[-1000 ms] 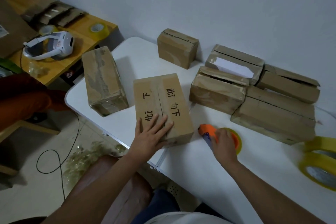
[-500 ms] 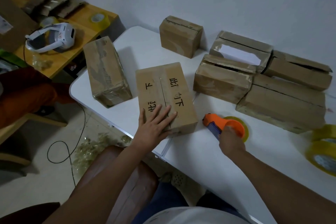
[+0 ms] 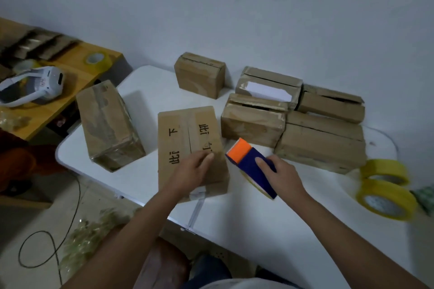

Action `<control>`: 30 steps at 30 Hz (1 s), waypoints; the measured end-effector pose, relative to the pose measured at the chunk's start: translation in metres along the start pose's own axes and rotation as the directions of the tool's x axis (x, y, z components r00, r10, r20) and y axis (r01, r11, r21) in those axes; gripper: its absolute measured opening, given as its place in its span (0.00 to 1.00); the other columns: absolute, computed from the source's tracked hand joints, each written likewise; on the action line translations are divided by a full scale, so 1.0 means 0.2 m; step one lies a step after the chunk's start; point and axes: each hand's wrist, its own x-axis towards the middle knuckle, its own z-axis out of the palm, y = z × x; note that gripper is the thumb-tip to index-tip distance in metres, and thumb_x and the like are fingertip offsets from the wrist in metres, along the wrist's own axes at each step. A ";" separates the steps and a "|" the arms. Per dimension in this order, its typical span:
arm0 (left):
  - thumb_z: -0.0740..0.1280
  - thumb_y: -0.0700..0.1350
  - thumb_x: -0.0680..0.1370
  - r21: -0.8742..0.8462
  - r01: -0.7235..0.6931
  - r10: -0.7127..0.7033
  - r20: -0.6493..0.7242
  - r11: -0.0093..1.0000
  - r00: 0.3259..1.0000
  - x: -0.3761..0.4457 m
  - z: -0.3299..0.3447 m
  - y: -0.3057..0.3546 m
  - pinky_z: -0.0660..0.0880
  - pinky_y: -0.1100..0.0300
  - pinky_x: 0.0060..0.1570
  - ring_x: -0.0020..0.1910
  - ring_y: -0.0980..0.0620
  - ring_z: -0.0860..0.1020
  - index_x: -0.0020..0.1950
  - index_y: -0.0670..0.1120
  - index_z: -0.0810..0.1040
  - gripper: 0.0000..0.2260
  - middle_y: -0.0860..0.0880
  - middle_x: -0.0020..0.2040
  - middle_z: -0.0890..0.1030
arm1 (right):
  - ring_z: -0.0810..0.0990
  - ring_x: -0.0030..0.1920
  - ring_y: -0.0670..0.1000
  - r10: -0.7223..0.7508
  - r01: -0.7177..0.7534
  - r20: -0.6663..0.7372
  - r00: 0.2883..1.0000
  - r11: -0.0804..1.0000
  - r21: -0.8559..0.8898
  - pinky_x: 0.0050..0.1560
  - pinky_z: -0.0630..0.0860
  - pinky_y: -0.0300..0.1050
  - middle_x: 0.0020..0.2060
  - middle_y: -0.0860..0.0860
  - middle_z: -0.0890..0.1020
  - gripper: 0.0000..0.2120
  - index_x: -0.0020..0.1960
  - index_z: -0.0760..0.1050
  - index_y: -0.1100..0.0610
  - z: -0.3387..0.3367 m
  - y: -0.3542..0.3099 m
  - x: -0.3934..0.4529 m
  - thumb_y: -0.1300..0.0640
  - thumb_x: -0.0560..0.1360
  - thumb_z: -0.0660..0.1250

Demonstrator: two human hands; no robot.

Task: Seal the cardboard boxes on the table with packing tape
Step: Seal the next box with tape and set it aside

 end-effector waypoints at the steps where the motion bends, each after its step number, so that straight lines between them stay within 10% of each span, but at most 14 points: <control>1: 0.58 0.59 0.82 -0.194 0.099 -0.093 0.040 0.976 0.995 0.00 0.01 0.07 0.70 0.64 0.48 0.55 0.59 0.76 0.60 0.57 0.80 0.15 0.60 0.56 0.80 | 0.80 0.39 0.44 -0.017 0.017 0.012 1.000 1.000 -0.011 0.36 0.73 0.40 0.41 0.47 0.82 0.18 0.51 0.75 0.52 -0.02 -0.02 -0.01 0.38 0.78 0.59; 5: 0.58 0.53 0.84 -0.609 0.351 -0.229 0.272 0.711 0.935 0.04 0.04 0.22 0.75 0.58 0.54 0.55 0.50 0.82 0.56 0.46 0.83 0.16 0.49 0.51 0.86 | 0.80 0.40 0.44 -0.057 0.060 0.055 0.997 0.997 -0.058 0.39 0.74 0.40 0.42 0.47 0.82 0.18 0.51 0.76 0.52 -0.07 -0.07 -0.02 0.38 0.78 0.60; 10: 0.65 0.49 0.81 -0.693 0.414 -0.252 0.329 0.590 0.910 0.04 0.04 0.24 0.77 0.59 0.47 0.49 0.51 0.82 0.54 0.43 0.82 0.11 0.46 0.48 0.86 | 0.80 0.40 0.42 -0.086 0.093 0.082 0.993 0.993 -0.074 0.37 0.71 0.36 0.43 0.46 0.82 0.18 0.52 0.76 0.52 -0.11 -0.05 -0.03 0.39 0.78 0.60; 18: 0.66 0.41 0.81 -0.662 0.445 -0.279 0.347 0.603 0.895 0.02 0.05 0.24 0.78 0.63 0.35 0.41 0.52 0.81 0.44 0.44 0.82 0.08 0.45 0.41 0.83 | 0.79 0.39 0.42 -0.137 0.153 0.138 0.981 0.981 -0.115 0.36 0.69 0.34 0.42 0.46 0.82 0.21 0.51 0.76 0.53 -0.13 -0.08 -0.01 0.37 0.78 0.56; 24: 0.64 0.44 0.82 -0.410 0.245 -0.237 0.071 0.879 0.969 0.01 0.10 0.25 0.78 0.58 0.50 0.48 0.49 0.81 0.49 0.41 0.82 0.09 0.45 0.45 0.85 | 0.78 0.38 0.40 -0.139 0.169 0.164 0.976 0.968 -0.185 0.35 0.68 0.33 0.40 0.44 0.80 0.21 0.51 0.75 0.51 -0.14 -0.10 0.03 0.34 0.77 0.56; 30: 0.65 0.44 0.81 -0.382 0.163 -0.194 -0.045 0.910 0.980 0.00 0.12 0.26 0.77 0.54 0.52 0.46 0.50 0.80 0.46 0.43 0.82 0.09 0.45 0.44 0.84 | 0.78 0.37 0.40 -0.175 0.213 0.173 0.969 0.949 -0.234 0.34 0.70 0.33 0.39 0.43 0.79 0.21 0.50 0.74 0.50 -0.18 -0.13 0.06 0.33 0.76 0.56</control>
